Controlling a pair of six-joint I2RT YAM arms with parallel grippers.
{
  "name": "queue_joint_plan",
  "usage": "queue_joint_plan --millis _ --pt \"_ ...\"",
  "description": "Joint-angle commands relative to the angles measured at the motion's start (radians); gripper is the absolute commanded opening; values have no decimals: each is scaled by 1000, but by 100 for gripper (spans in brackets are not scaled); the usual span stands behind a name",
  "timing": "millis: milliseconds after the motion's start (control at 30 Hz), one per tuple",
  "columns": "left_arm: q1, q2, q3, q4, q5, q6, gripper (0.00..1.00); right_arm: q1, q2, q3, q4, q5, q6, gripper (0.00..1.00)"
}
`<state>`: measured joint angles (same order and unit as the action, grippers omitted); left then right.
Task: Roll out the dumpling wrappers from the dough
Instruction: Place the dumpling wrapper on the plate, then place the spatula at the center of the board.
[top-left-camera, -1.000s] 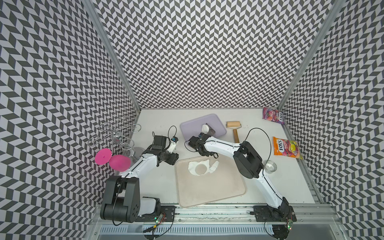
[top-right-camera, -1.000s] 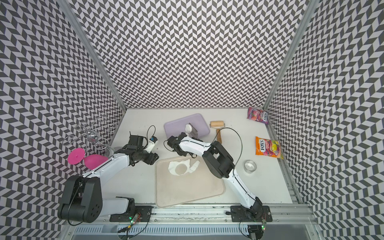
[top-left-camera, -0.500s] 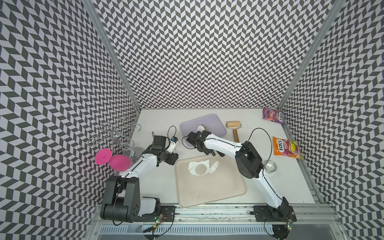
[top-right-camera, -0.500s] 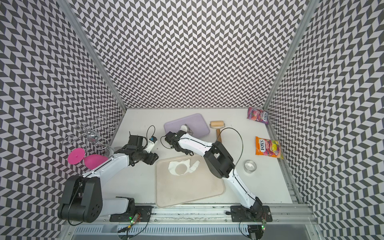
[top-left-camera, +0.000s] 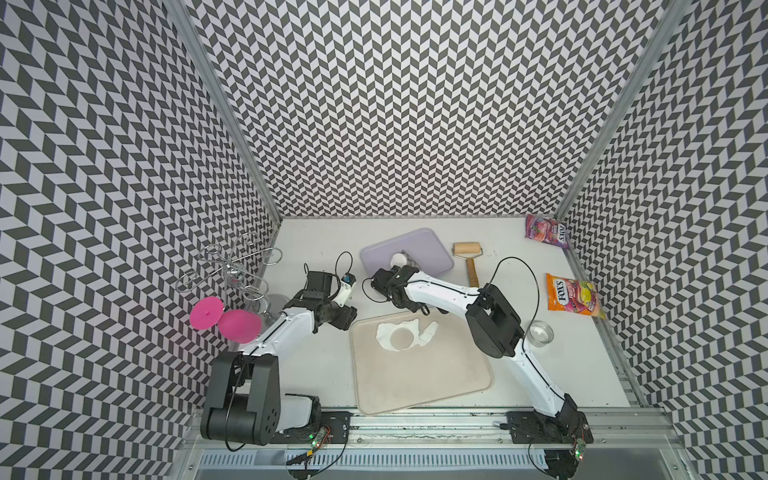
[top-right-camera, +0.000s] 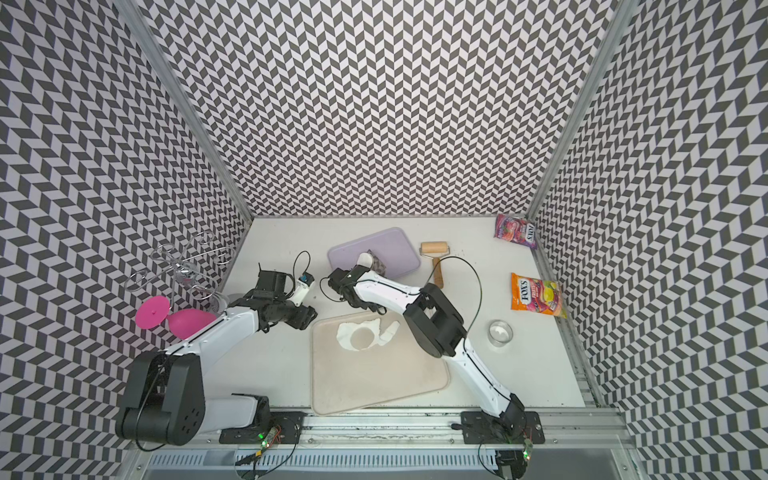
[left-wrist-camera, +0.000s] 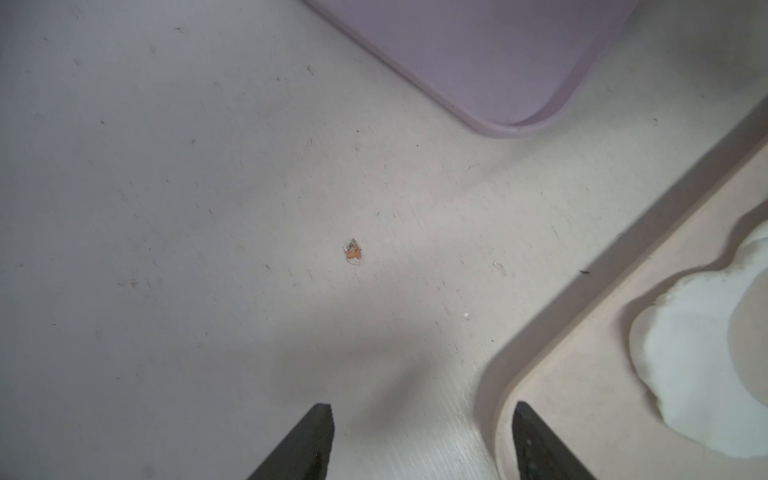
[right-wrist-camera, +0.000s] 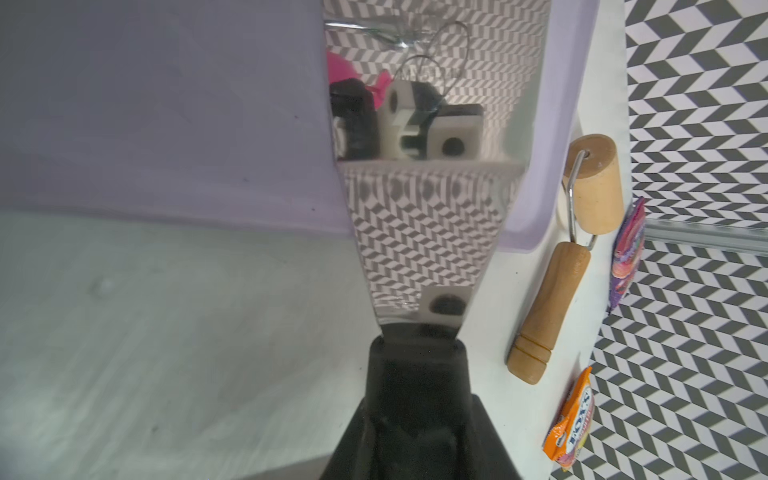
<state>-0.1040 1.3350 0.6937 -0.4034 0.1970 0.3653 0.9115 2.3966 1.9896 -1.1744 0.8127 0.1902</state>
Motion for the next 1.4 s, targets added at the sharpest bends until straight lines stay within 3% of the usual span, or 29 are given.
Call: queue_joint_plan --millis 0,333,1067,1133,1233,1367 --pt "6 -24 -9 15 14 -4 71 13 5 -7 15 135 7 0" --pt "7 -25 -8 15 13 -3 71 19 9 -35 19 226 4 0" --pt "7 -23 -9 15 15 -2 71 -68 -11 24 -131 248 174 0" --pt "8 -25 -9 15 16 -2 71 -77 -30 59 -148 237 202 0" --pt "8 -24 -9 15 16 -2 71 -106 -86 89 -144 110 230 0" --pt "9 -32 -11 15 18 -2 71 -163 -258 -61 10 -42 192 0"
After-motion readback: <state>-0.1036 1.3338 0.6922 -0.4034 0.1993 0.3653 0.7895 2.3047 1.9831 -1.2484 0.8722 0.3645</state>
